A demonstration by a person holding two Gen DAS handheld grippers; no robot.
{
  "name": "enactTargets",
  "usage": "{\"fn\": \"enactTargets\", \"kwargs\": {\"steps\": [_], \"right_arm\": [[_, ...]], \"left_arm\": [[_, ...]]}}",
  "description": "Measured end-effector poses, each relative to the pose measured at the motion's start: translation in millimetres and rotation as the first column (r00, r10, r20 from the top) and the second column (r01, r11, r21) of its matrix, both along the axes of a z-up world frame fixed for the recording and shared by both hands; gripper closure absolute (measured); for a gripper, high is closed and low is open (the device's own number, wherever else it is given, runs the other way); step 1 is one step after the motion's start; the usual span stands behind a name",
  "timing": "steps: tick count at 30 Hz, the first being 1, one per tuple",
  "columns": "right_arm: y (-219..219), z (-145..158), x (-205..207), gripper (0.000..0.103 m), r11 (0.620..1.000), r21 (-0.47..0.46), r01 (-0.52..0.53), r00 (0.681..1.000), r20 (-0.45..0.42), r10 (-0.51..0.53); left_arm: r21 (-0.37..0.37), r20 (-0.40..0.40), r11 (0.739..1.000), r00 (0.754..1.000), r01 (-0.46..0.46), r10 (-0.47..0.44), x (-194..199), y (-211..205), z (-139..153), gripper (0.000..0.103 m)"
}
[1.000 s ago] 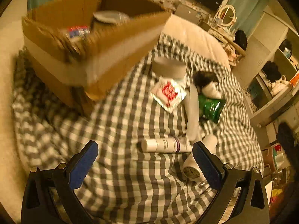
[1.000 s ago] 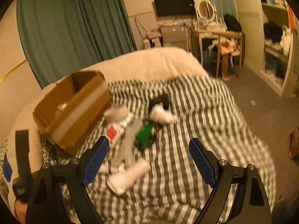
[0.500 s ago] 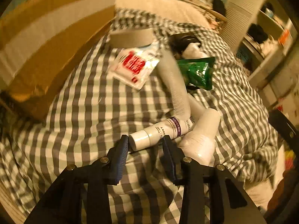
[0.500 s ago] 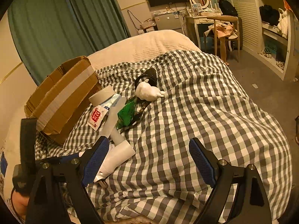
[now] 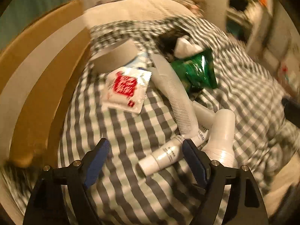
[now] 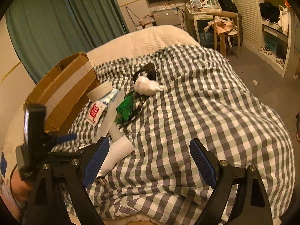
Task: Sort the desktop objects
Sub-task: 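Return both tools to the bed and grasp the white tube with the left tool, then grasp the white hair dryer with the right tool while the left lifts the tube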
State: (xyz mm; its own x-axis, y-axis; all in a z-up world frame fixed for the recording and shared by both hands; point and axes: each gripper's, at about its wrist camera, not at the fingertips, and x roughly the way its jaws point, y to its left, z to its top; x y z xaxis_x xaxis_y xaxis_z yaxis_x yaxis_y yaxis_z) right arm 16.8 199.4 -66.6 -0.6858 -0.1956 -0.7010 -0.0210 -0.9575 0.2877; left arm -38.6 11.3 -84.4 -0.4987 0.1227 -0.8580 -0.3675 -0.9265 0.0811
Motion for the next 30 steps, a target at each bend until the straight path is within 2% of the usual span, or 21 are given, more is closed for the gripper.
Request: {"fn": "enactTargets", "kwargs": {"steps": [1,3,4,6,8,9,10,14,16,18,21,22,24,27,30], "right_arm": [[-1,-2,-1,0.015,1.0,-0.005,-0.003,1.0,0.007,0.003],[-2,-5,-1,0.015,1.0,-0.011,-0.009,1.0,0.013,0.009],[-4,-7,-2,0.015,1.0,-0.009,-0.014,1.0,0.018,0.014],[-6,-9,-3,0.015,1.0,-0.004,-0.018,0.999,0.026,0.018],[-7,-13,-4,0.015,1.0,-0.008,-0.017,0.999,0.037,0.017],[-6,-15,-4,0.015,1.0,-0.01,-0.015,0.999,0.041,0.016],[-6,-16,-5,0.015,1.0,-0.012,-0.015,0.999,0.045,0.016],[-9,-21,-6,0.015,1.0,-0.01,-0.02,0.998,0.062,0.021],[-13,-21,-6,0.015,1.0,-0.009,-0.027,0.997,0.067,0.028],[-18,-17,-4,0.015,1.0,-0.005,-0.029,0.998,0.062,0.03],[-31,-8,-2,0.015,0.998,-0.013,-0.056,0.998,0.035,0.057],[-39,-7,-5,0.016,0.997,0.0,-0.073,0.996,0.049,0.073],[-51,-8,-10,0.016,0.996,0.01,-0.087,0.994,0.074,0.086],[-70,-22,-22,0.016,0.997,0.008,-0.08,0.986,0.147,0.078],[-81,-41,-33,0.04,0.996,-0.019,-0.082,0.972,0.222,0.084]], "left_arm": [[0.01,0.001,1.0,1.0,0.016,-0.016,-1,1,0,0.021],[0.054,0.048,0.997,0.997,0.059,-0.062,-2,4,-2,0.041],[0.092,0.083,0.99,0.99,0.103,-0.111,2,6,-3,0.059],[0.026,0.071,0.984,0.982,0.175,-0.177,14,15,-2,0.062],[-0.052,0.105,0.958,0.955,0.282,-0.276,29,23,-7,0.062],[-0.06,0.111,0.955,0.953,0.29,-0.282,29,25,-10,0.062],[-0.075,0.11,0.955,0.954,0.287,-0.279,28,26,-12,0.067],[-0.018,0.129,0.958,0.951,0.285,-0.28,22,27,-11,0.077],[0.008,0.132,0.963,0.954,0.269,-0.268,22,23,-6,0.077],[0.02,0.113,0.977,0.97,0.214,-0.215,20,15,3,0.077],[0.1,0.104,0.989,0.987,0.11,-0.121,12,-5,17,0.078],[0.128,0.099,0.99,0.992,0.066,-0.079,8,-13,20,0.078],[0.125,0.072,0.992,0.997,-0.001,-0.008,0,-21,23,0.081],[0.152,0.088,0.987,0.995,-0.054,0.041,-6,-34,22,0.081],[0.158,0.125,0.986,0.992,-0.048,0.028,-4,-36,14,0.081]]}}
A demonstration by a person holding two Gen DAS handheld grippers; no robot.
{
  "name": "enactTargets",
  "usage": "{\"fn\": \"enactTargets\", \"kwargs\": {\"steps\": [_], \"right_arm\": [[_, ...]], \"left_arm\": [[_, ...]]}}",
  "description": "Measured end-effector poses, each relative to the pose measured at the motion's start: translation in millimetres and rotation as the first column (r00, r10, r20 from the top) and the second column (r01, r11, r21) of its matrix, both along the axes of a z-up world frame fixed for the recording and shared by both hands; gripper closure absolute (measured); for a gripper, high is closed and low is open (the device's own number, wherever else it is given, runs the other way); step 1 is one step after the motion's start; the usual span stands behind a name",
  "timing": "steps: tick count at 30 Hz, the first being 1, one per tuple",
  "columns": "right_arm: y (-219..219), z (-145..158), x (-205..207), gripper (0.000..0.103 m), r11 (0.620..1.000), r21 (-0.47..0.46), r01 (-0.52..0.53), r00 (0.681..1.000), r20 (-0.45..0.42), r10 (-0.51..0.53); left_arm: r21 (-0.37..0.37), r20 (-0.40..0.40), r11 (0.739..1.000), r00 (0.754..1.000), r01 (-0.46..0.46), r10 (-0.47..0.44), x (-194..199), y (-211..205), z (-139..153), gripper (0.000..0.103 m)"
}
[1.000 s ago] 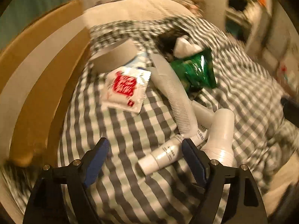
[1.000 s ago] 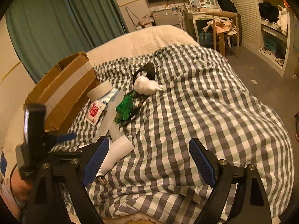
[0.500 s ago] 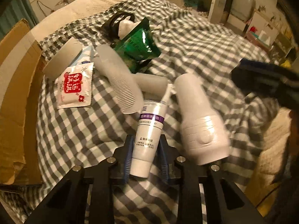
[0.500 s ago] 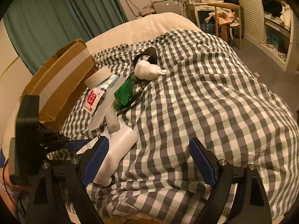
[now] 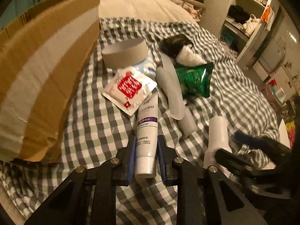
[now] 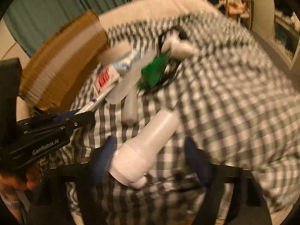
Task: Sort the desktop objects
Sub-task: 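Grasp the white hair dryer with the right tool while the left lifts the tube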
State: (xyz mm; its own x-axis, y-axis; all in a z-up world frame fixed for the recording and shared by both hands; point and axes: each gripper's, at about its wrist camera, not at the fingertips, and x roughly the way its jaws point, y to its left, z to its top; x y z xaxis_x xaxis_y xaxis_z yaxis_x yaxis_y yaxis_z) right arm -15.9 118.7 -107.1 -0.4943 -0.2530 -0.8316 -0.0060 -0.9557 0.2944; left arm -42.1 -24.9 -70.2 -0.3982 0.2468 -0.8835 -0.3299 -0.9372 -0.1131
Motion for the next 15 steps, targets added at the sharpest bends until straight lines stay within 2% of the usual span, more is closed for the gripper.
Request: {"fn": "enactTargets", "kwargs": {"steps": [3,4,5,10,13,15], "right_arm": [[-6,-12,-9,0.045,0.999,-0.038,0.002,0.998,0.058,0.0],[-9,-13,-10,0.054,0.999,-0.041,-0.003,0.997,0.071,0.006],[-11,-12,-10,0.059,0.999,-0.043,-0.007,0.997,0.07,0.01],[-12,12,10,0.059,0.999,-0.021,-0.041,0.999,-0.014,0.041],[-7,28,20,0.059,1.0,-0.011,-0.025,0.999,-0.036,0.025],[-4,39,22,0.059,1.0,-0.011,-0.015,0.998,-0.055,0.015]], "left_arm": [[-0.016,-0.001,1.0,1.0,0.004,-0.004,-4,5,-5,0.081],[-0.003,-0.005,1.0,1.0,-0.003,0.003,-5,4,-4,0.081],[0.016,-0.004,1.0,1.0,-0.005,0.006,-5,2,-2,0.081],[0.079,-0.032,0.997,0.999,-0.024,0.027,-5,-3,9,0.081],[0.11,-0.055,0.994,0.998,-0.018,0.025,2,-4,20,0.081],[0.174,-0.08,0.985,0.997,0.018,-0.004,14,-4,33,0.081]]}}
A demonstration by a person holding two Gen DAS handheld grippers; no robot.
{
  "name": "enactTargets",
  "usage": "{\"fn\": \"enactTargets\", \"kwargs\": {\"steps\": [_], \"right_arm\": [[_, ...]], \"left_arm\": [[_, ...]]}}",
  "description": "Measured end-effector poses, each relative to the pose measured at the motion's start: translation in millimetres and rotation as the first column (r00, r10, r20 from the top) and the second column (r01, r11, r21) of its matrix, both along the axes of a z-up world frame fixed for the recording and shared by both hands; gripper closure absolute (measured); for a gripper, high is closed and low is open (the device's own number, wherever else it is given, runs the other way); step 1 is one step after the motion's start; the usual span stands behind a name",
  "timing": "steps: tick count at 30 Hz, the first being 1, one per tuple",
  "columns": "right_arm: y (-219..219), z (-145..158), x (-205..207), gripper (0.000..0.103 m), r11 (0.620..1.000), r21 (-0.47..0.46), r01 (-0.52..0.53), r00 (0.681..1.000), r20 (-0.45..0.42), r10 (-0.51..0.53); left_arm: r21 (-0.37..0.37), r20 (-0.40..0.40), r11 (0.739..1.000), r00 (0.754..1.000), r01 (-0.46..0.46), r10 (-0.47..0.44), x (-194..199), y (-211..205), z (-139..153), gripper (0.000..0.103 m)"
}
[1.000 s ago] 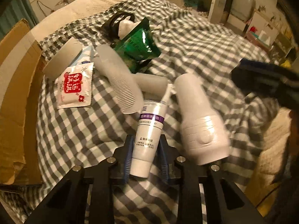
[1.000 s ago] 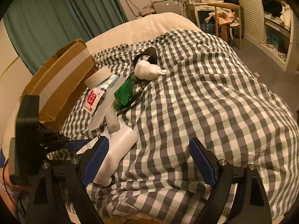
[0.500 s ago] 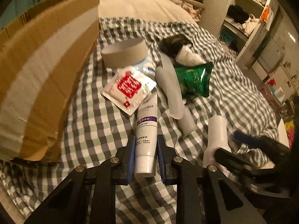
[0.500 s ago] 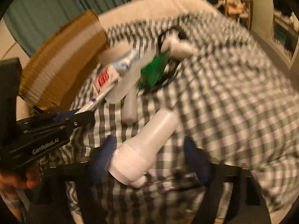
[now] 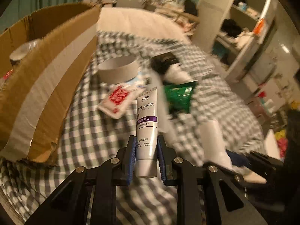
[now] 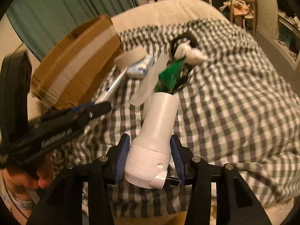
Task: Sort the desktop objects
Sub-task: 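Grasp the white hair dryer with the right tool while the left lifts the tube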
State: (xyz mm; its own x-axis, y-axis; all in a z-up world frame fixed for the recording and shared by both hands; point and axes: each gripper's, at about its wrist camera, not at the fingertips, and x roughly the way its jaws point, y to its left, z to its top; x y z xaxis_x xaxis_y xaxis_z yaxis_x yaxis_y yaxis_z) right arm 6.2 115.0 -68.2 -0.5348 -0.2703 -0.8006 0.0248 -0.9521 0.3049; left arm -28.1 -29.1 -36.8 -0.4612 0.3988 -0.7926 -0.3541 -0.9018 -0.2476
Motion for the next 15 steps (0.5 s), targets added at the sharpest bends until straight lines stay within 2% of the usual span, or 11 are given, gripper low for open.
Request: {"fn": "enactTargets", "kwargs": {"steps": [6,8,11,15], "right_arm": [[9,55,4,0.059,0.999,0.028,0.029,0.995,-0.101,-0.026],[10,80,2,0.059,0.999,0.031,0.028,0.989,-0.145,-0.023],[-2,111,-16,0.059,1.0,0.019,-0.014,0.982,-0.191,0.017],[-35,150,-50,0.059,0.994,0.031,-0.102,0.958,-0.266,0.106]], "left_arm": [[0.152,-0.108,0.988,0.994,0.007,0.01,18,-11,44,0.081],[0.196,-0.157,0.98,0.986,-0.029,0.061,20,-21,65,0.081],[0.279,-0.226,0.96,0.969,-0.036,0.102,18,-41,101,0.081],[0.319,-0.278,0.944,0.944,-0.085,0.179,2,-76,134,0.081]]}}
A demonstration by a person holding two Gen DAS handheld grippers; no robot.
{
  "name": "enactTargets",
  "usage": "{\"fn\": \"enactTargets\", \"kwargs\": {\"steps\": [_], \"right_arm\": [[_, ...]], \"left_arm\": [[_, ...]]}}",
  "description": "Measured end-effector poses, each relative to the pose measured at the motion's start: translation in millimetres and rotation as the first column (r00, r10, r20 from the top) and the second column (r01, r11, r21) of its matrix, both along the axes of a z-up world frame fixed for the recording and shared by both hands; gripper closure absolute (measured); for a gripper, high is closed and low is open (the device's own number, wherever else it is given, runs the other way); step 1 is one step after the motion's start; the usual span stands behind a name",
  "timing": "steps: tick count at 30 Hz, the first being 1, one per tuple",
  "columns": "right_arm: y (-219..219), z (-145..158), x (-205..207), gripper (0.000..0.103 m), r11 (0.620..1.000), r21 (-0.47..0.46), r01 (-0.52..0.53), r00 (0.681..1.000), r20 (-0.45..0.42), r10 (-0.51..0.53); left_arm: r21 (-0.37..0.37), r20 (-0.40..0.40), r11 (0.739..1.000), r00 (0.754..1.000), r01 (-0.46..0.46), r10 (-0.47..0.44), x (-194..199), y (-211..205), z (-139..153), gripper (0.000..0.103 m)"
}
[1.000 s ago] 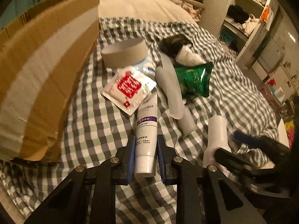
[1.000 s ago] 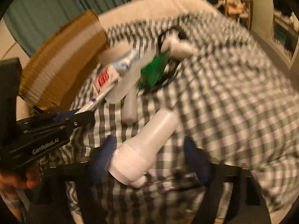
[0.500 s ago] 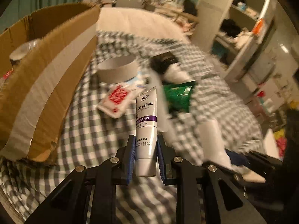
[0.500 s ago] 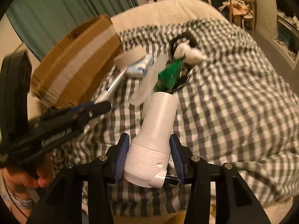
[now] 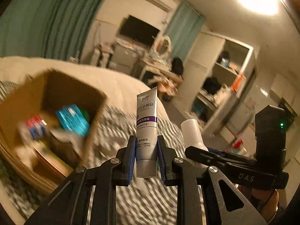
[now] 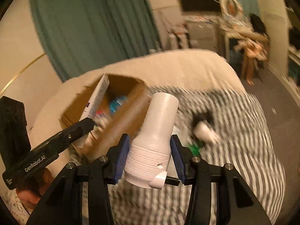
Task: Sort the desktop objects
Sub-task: 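Grasp the white hair dryer with the right tool while the left lifts the tube, then carry the hair dryer and tube over the cardboard box and open both tools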
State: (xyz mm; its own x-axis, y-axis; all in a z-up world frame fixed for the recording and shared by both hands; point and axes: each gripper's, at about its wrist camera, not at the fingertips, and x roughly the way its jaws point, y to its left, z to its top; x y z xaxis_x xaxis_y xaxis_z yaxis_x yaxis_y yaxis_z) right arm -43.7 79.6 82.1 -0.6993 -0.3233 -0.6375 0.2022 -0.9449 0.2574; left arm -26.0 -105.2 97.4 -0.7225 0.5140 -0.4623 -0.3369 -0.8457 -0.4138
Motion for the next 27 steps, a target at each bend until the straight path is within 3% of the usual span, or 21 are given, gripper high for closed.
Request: {"fn": "enactTargets", "kwargs": {"steps": [3,5,7,10,12,15,16,17,19,21,23,27], "right_arm": [[-34,19,-37,0.059,0.997,-0.025,-0.072,0.996,-0.055,0.071],[-52,18,-62,0.059,0.993,-0.051,-0.105,0.993,-0.054,0.103],[-69,13,-84,0.059,0.989,-0.073,-0.127,0.992,-0.035,0.125],[-95,-5,-107,0.059,0.98,-0.086,-0.179,0.984,0.009,0.18],[-109,-16,-115,0.059,0.978,-0.076,-0.196,0.98,0.019,0.197],[-115,-24,-124,0.058,0.971,-0.134,-0.199,0.979,0.019,0.203],[-112,-26,-128,0.056,0.963,-0.187,-0.194,0.979,0.02,0.201],[-110,-25,-129,0.047,0.959,-0.215,-0.186,0.981,0.019,0.194],[-104,-15,-126,0.042,0.957,-0.243,-0.159,0.987,-0.001,0.164],[-101,-2,-116,0.042,0.959,-0.232,-0.162,0.987,-0.03,0.159],[-93,9,-99,0.042,0.974,-0.163,-0.156,0.987,-0.05,0.15],[-60,27,-62,0.042,0.994,-0.01,-0.105,0.989,-0.109,0.103]], "left_arm": [[0.07,0.05,0.984,0.985,-0.166,0.162,-28,-46,12,0.081],[0.03,0.052,0.951,0.951,-0.307,0.305,-40,-66,12,0.081],[-0.002,0.025,0.947,0.946,-0.323,0.323,-46,-75,-2,0.081],[0.014,0.075,0.951,0.948,-0.31,0.308,-52,-84,-29,0.081],[-0.034,0.069,0.942,0.94,-0.333,0.334,-57,-86,-39,0.081],[-0.115,0.027,0.926,0.931,-0.359,0.364,-59,-82,-44,0.079],[-0.118,0.029,0.924,0.929,-0.363,0.369,-59,-81,-47,0.074],[-0.131,0.04,0.919,0.924,-0.372,0.38,-60,-80,-50,0.061],[-0.157,0.043,0.907,0.914,-0.392,0.402,-57,-82,-51,0.042],[-0.189,0.031,0.892,0.906,-0.41,0.423,-53,-81,-47,0.037],[-0.19,0.025,0.887,0.902,-0.42,0.432,-48,-83,-43,0.028],[-0.156,0.01,0.897,0.907,-0.414,0.421,-35,-76,-30,0.028]]}}
